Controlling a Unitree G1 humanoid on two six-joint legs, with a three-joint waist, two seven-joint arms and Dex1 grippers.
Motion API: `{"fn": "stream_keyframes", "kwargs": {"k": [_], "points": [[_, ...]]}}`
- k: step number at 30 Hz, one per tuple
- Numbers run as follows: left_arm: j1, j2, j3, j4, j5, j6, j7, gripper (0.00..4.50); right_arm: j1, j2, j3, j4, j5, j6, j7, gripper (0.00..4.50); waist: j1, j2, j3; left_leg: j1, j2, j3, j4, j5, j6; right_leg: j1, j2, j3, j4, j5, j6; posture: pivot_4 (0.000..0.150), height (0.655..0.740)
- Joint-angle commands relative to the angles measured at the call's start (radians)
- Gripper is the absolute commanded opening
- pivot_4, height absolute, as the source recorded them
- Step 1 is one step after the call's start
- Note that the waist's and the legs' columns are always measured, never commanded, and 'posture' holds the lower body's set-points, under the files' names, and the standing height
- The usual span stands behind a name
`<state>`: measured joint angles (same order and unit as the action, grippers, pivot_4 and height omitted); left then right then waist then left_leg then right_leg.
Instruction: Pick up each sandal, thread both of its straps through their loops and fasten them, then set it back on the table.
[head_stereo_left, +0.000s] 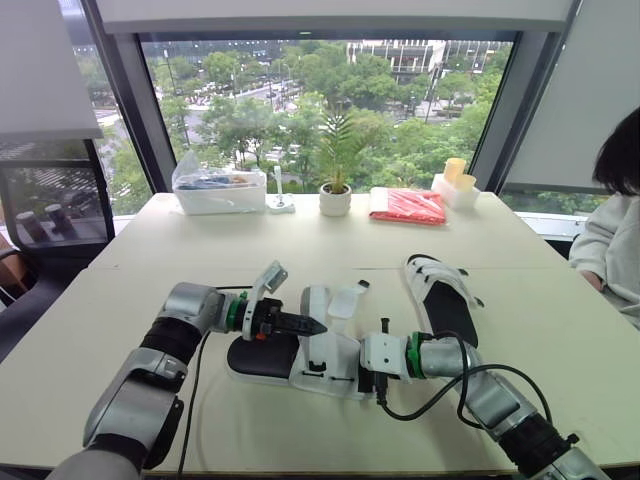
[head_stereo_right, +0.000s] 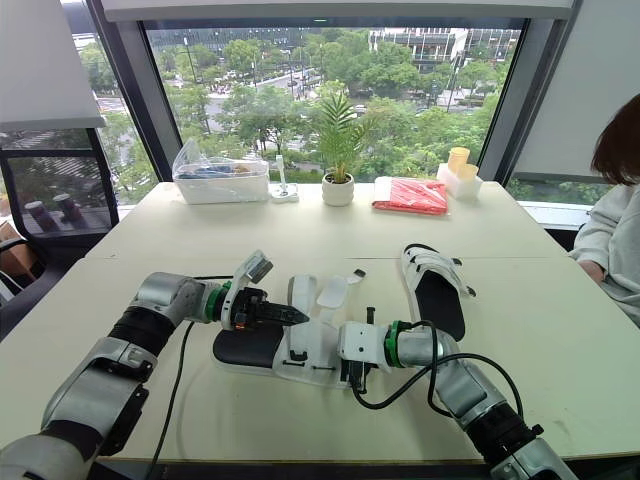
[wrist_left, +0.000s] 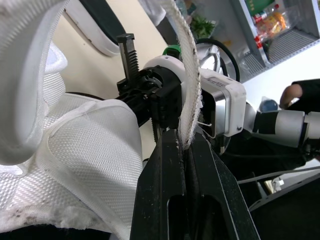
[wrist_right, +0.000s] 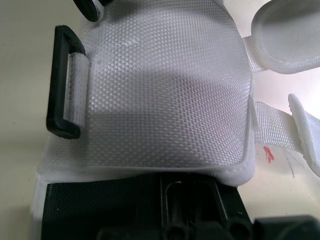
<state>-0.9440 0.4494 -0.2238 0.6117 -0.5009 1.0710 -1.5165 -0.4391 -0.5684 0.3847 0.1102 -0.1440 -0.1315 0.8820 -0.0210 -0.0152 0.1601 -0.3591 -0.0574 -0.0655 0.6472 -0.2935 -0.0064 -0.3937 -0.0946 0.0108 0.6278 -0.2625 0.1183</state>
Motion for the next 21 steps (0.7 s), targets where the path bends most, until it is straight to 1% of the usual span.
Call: {"fn": "stream_keyframes", "kwargs": {"k": [1,21], "points": [[-0.002,0.014,-0.006,-0.037,0.001,-0.013,-0.021,0.04,0.036,-0.004,0.047,0.072,-0.072,0.047,0.005,0.0,0.0,0.0,0.0,0.0,0.0,0.0,0.0,0.0,0.0,0.0,0.0,0.0,0.0,0.0,0.0,0.15,0.7374],[0.017,0.03,-0.04,-0.009,0.055,-0.093,-0.056,0.04,0.035,0.008,0.052,0.077,-0.078,0.045,0.002,0.0,-0.001,0.0,0.0,0.0,0.0,0.0,0.0,0.0,0.0,0.0,0.0,0.0,0.0,0.0,0.0,0.15,0.7374]]}}
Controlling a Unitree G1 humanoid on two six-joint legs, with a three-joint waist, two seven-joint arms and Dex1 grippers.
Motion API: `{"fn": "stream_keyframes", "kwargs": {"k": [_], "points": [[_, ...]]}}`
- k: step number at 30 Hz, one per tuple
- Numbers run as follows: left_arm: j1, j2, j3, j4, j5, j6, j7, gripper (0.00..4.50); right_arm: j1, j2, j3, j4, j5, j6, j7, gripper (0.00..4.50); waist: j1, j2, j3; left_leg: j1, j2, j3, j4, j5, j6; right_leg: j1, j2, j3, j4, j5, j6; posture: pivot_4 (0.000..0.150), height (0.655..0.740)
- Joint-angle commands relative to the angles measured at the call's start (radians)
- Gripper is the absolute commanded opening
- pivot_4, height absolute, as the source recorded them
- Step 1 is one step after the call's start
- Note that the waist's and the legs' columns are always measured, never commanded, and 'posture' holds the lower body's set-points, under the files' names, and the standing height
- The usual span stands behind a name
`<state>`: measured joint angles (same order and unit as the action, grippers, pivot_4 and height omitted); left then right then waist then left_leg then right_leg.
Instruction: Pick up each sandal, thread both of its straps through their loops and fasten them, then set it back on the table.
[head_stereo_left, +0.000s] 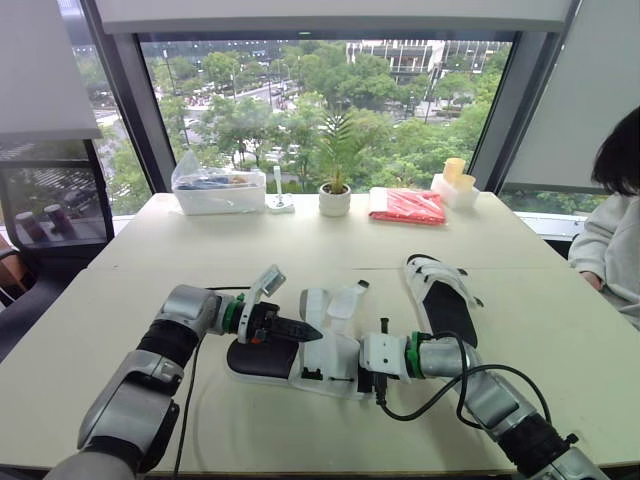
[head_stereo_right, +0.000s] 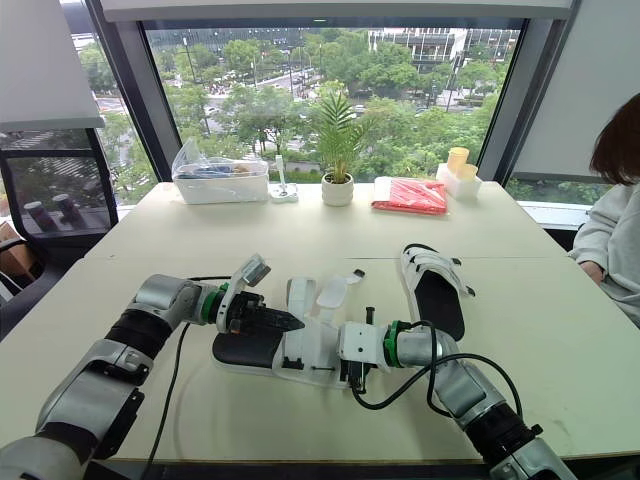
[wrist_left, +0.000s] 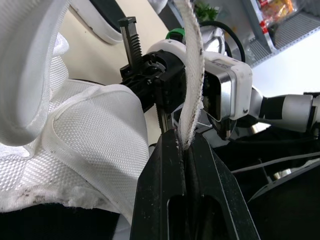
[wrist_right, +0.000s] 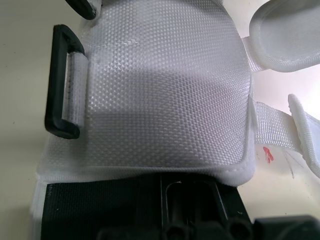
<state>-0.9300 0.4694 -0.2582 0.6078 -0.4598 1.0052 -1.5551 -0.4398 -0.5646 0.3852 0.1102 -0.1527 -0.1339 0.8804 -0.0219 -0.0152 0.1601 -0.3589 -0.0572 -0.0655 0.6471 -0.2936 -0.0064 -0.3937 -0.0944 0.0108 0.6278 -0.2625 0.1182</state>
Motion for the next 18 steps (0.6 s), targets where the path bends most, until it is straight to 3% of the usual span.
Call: {"fn": "stream_keyframes", "kwargs": {"k": [1,11,18], "points": [[0.003,0.01,-0.008,-0.003,0.017,-0.034,-0.02,0.04,0.036,0.004,0.051,0.077,-0.069,0.048,0.004,0.0,0.0,0.0,0.0,0.0,0.0,0.0,0.0,0.0,0.0,0.0,0.0,0.0,0.0,0.0,0.0,0.15,0.7374],[0.013,0.011,-0.037,-0.02,0.037,-0.135,-0.059,0.04,0.041,0.006,0.052,0.075,-0.07,0.05,0.0,0.0,-0.001,0.0,0.0,0.0,0.0,0.0,0.0,0.0,0.0,0.0,0.0,0.0,0.0,0.0,0.0,0.15,0.7374],[0.078,0.067,-0.122,-0.121,0.025,-0.245,-0.059,0.04,0.047,0.006,0.054,0.072,-0.072,0.052,-0.004,0.0,-0.003,0.0,0.0,0.0,0.001,0.0,0.0,0.0,0.0,0.0,-0.001,0.002,0.0,0.0,0.0,0.15,0.7374]]}}
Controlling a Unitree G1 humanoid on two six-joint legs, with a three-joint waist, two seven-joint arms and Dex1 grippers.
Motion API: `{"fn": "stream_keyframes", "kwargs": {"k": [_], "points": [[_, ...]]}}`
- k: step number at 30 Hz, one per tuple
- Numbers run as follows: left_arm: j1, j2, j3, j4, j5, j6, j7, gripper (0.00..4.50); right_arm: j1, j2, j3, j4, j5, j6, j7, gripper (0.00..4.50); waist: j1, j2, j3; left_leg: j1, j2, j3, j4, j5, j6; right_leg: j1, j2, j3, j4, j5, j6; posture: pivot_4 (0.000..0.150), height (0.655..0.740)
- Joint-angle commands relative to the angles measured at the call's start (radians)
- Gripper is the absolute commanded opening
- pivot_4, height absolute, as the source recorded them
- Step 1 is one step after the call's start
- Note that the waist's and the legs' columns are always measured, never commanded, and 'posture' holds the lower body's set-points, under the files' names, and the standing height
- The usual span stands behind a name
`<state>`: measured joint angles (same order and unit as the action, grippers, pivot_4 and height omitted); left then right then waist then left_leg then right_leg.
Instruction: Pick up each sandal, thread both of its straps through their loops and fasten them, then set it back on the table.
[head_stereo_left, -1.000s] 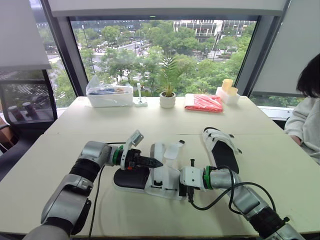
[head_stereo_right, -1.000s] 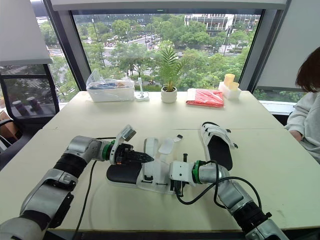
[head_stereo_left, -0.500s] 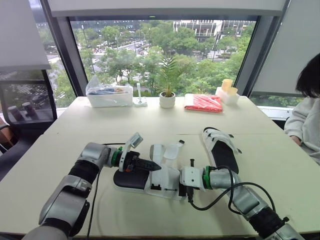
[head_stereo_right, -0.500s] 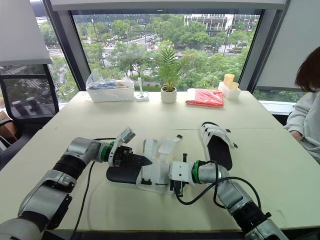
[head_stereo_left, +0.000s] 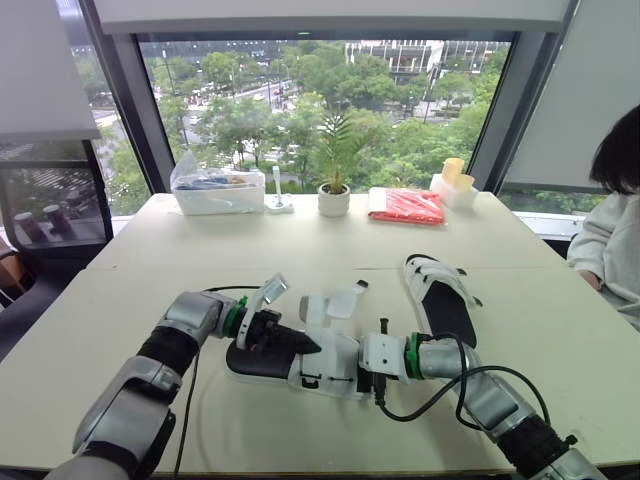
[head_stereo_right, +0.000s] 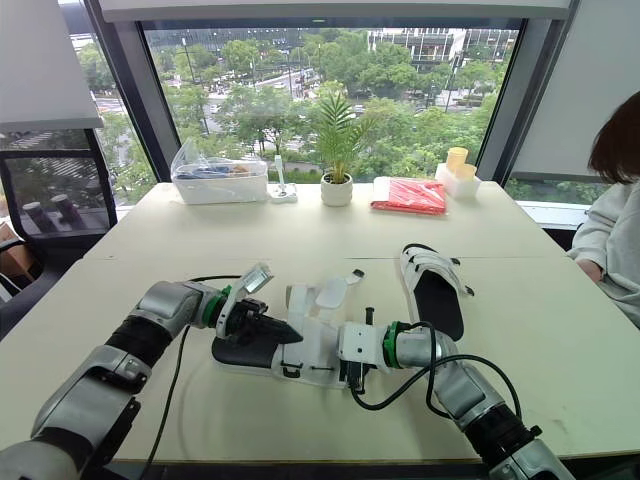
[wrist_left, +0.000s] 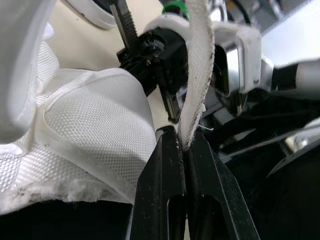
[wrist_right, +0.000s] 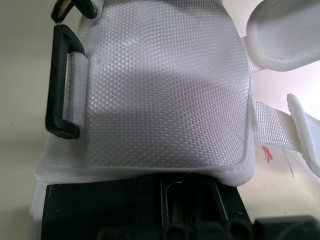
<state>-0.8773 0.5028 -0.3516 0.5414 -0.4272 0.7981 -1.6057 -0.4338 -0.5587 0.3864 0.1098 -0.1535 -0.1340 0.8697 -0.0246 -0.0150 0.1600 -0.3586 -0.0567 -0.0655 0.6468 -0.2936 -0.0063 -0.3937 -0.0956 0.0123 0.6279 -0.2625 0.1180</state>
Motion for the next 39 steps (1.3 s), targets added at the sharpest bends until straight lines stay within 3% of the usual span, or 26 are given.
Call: {"fn": "stream_keyframes", "kwargs": {"k": [1,3,6,12,13,14,20,27,39], "points": [[0.041,0.043,-0.038,-0.073,-0.003,-0.058,-0.009,0.04,0.041,0.0,0.053,0.071,-0.071,0.052,0.006,0.0,0.0,0.0,0.0,0.0,0.0,0.0,0.0,0.0,0.0,0.0,0.0,0.0,0.0,0.0,0.0,0.15,0.7374],[0.061,0.061,-0.05,-0.097,-0.01,-0.066,-0.009,0.04,0.042,0.001,0.053,0.07,-0.072,0.053,0.005,0.0,0.0,0.0,0.0,0.0,0.0,0.0,0.0,0.0,0.0,0.0,0.0,0.0,0.0,0.0,0.0,0.15,0.7374],[0.073,0.098,-0.056,-0.123,-0.04,-0.053,-0.009,0.78,0.042,0.002,0.054,0.071,-0.072,0.052,0.004,0.0,0.0,0.0,0.0,0.0,0.0,0.0,0.0,0.0,0.0,0.0,0.0,0.0,0.0,0.0,0.0,0.15,0.7374],[0.127,0.209,-0.016,-0.201,-0.094,-0.116,-0.009,3.82,0.041,0.008,0.056,0.08,-0.073,0.047,-0.001,0.0,0.0,0.0,0.0,0.0,0.001,0.0,0.0,0.0,0.0,0.0,0.0,0.0,0.0,0.0,0.0,0.15,0.7374],[0.146,0.227,-0.008,-0.225,-0.101,-0.14,-0.009,4.28,0.04,0.009,0.056,0.083,-0.073,0.045,-0.002,0.0,-0.001,0.0,0.0,0.0,0.001,0.0,0.0,0.0,0.0,0.0,0.0,0.0,0.0,0.0,0.0,0.15,0.7374],[0.171,0.237,0.003,-0.25,-0.094,-0.177,-0.009,4.4,0.038,0.01,0.056,0.086,-0.074,0.043,-0.002,0.0,-0.001,0.0,0.0,0.0,0.001,0.0,0.0,0.0,0.0,0.0,0.0,0.0,0.0,0.0,-0.001,0.15,0.7374],[0.337,0.19,0.06,-0.325,-0.016,-0.426,0.047,4.4,0.029,0.019,0.054,0.1,-0.078,0.037,-0.006,0.0,0.0,0.0,0.0,0.001,0.001,0.0,-0.001,0.0,0.0,0.0,-0.001,0.001,-0.001,-0.001,-0.004,0.15,0.7374],[0.447,0.096,0.095,-0.35,0.045,-0.583,0.155,4.4,0.027,0.024,0.05,0.104,-0.081,0.035,-0.005,0.0,0.005,0.0,-0.001,0.001,0.002,0.0,-0.001,0.0,0.0,0.001,-0.001,0.001,-0.001,-0.001,-0.006,0.15,0.7374],[0.439,0.139,0.185,-0.386,0.017,-0.555,0.159,4.4,0.035,0.018,0.044,0.096,-0.081,0.038,0.001,0.0,0.005,0.0,-0.002,0.001,0.002,0.0,-0.001,0.0,0.0,0.0,-0.001,0.0,-0.002,0.0,-0.007,0.15,0.7374]]}}
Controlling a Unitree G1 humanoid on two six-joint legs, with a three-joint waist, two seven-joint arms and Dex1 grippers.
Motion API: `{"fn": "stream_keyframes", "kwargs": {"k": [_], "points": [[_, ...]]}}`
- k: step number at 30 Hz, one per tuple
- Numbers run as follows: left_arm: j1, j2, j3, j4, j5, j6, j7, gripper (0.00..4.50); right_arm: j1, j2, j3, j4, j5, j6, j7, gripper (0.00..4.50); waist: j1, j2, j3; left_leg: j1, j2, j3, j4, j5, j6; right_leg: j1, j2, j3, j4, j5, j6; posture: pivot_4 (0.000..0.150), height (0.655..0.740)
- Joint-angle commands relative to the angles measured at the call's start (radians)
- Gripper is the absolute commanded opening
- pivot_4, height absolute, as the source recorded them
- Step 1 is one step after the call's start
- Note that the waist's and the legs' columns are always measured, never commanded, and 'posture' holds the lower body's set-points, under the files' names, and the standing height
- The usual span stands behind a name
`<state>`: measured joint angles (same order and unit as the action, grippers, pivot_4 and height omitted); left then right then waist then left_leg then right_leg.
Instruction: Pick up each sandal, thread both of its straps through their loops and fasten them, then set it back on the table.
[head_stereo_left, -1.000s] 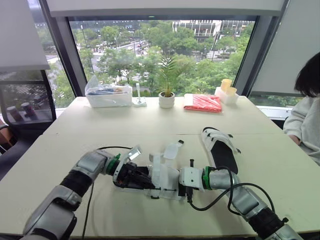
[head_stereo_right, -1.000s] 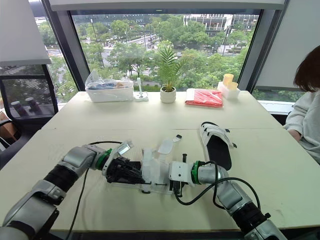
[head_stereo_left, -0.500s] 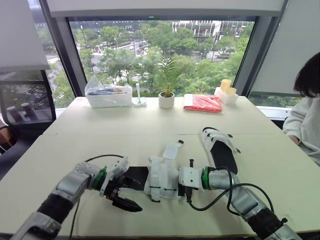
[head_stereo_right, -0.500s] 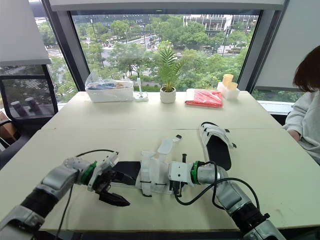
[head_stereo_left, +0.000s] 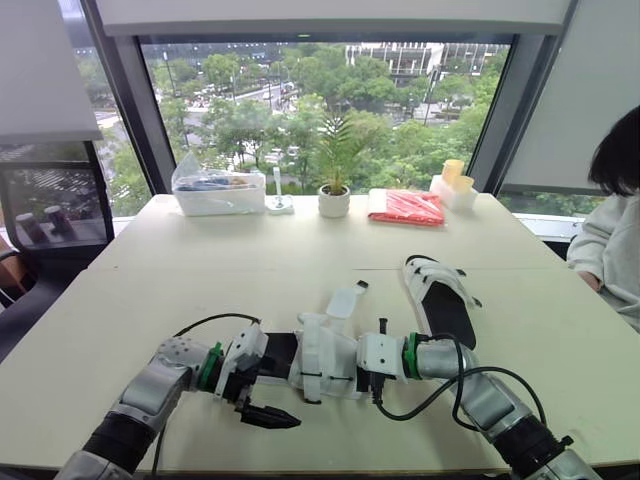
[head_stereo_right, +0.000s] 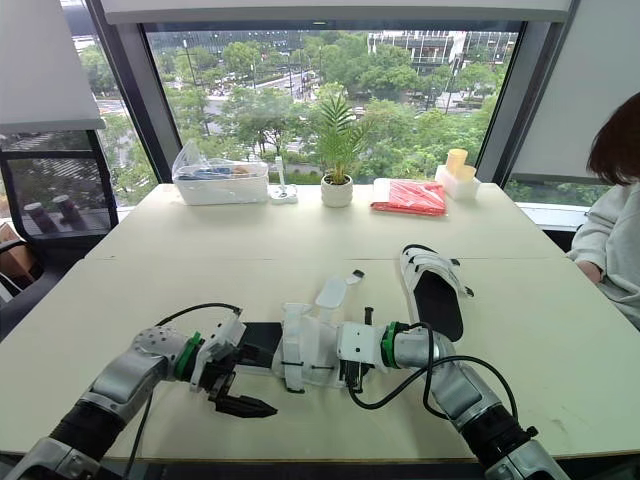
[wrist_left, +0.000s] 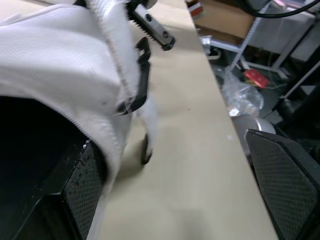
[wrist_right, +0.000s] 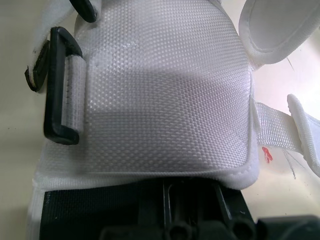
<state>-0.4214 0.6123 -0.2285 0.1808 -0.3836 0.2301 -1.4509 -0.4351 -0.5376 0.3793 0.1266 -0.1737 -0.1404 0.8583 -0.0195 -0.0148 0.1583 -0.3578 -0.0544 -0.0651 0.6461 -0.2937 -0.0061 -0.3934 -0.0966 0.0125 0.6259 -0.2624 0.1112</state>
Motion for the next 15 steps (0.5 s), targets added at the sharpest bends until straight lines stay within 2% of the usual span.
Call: {"fn": "stream_keyframes", "kwargs": {"k": [1,10,15], "points": [[-0.02,0.037,0.073,-0.025,-0.03,0.016,0.0,4.4,0.036,-0.002,0.051,0.081,-0.061,0.044,0.012,0.0,0.0,0.0,0.0,0.0,0.0,0.0,0.0,0.0,0.0,0.0,0.0,0.0,0.0,0.0,0.0,0.15,0.7374],[0.048,0.149,0.089,-0.142,-0.081,0.118,-0.092,4.4,0.02,0.002,0.057,0.102,-0.064,0.028,0.014,0.0,-0.005,0.001,0.001,0.0,0.0,0.0,-0.001,0.0,0.0,-0.001,0.0,0.0,0.0,0.0,0.0,0.15,0.7374],[0.08,0.146,0.077,-0.166,-0.073,0.117,-0.09,4.4,0.013,0.005,0.059,0.112,-0.065,0.02,0.014,0.0,-0.002,0.0,0.001,0.0,0.001,0.0,-0.001,0.0,0.0,0.0,0.0,0.0,0.0,0.0,-0.001,0.15,0.7374]]}}
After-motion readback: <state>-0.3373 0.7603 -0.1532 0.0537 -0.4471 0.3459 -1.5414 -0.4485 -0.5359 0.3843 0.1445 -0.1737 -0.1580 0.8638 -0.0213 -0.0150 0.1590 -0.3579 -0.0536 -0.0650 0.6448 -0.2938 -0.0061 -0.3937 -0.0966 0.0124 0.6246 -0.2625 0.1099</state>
